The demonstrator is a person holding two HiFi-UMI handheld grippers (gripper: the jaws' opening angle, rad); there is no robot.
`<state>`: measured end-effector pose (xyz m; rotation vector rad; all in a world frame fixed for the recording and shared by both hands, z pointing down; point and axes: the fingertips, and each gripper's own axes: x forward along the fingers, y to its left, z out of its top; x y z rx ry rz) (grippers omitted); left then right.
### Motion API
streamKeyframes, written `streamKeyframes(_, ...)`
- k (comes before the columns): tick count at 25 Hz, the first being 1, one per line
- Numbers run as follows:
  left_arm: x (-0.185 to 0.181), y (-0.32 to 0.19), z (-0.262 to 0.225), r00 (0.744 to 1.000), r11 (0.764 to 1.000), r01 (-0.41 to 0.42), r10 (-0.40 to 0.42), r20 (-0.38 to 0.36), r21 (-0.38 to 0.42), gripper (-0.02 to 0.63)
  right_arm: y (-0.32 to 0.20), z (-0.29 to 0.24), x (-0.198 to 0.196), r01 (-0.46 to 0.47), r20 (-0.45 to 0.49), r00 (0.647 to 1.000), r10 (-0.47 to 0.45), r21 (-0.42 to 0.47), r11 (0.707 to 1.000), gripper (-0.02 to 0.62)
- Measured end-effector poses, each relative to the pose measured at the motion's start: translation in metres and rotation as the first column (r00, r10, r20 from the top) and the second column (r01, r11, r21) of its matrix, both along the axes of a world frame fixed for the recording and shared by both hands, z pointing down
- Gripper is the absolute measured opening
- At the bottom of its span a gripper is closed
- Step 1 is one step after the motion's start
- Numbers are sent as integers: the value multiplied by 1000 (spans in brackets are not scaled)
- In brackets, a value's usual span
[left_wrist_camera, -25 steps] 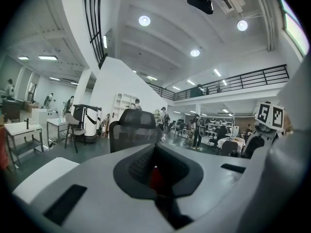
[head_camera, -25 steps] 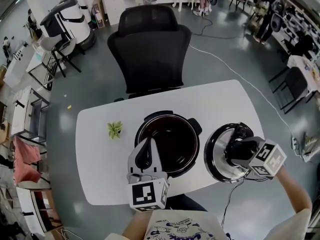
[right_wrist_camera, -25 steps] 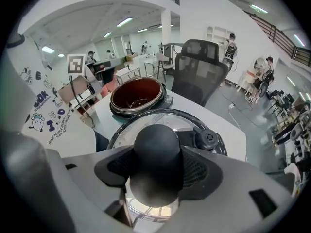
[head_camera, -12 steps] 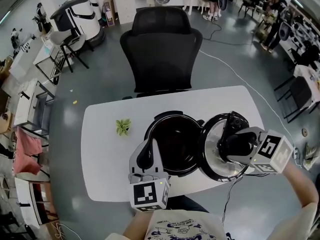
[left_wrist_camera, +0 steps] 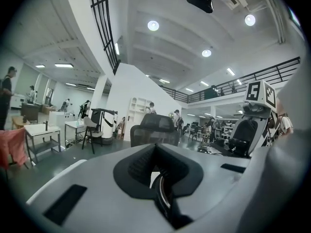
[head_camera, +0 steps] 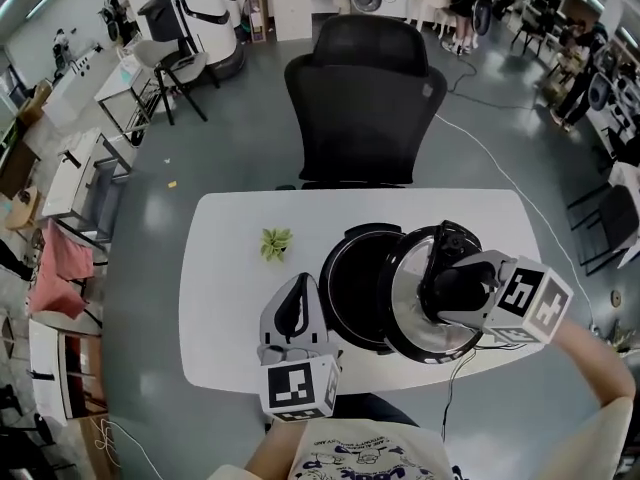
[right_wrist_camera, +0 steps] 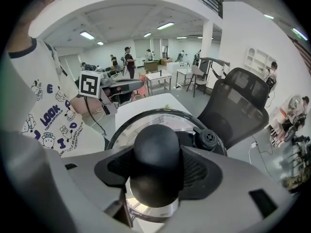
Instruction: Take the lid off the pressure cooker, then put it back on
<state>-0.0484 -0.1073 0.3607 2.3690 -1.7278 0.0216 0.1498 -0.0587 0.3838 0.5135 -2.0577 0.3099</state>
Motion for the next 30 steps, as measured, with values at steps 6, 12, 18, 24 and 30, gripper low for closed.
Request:
streamKeyframes(6, -26, 3, 2, 998, 998, 56, -56, 2, -1, 12, -7, 10, -30, 107, -26, 994, -107, -11, 994, 293)
streamKeyframes(12, -46, 3, 5, 995, 995, 95, -95, 11, -10, 12, -14, 21, -55, 168, -20, 986, -168, -27, 985, 293)
streamKeyframes(18, -57, 5, 7, 992, 992, 126, -125, 5, -15, 12, -21, 31, -67, 186, -32, 982, -187, -28, 982, 293)
streamKeyframes(24, -58, 3, 15, 992, 991, 129, -129, 15, -31, 12, -30, 40, -76, 195, -32, 980, -196, -32, 980, 293)
streamKeyframes(30, -56, 1, 14, 992, 991, 127, -127, 5, -32, 12, -35, 46, -80, 212, -55, 975, -213, -36, 977, 293)
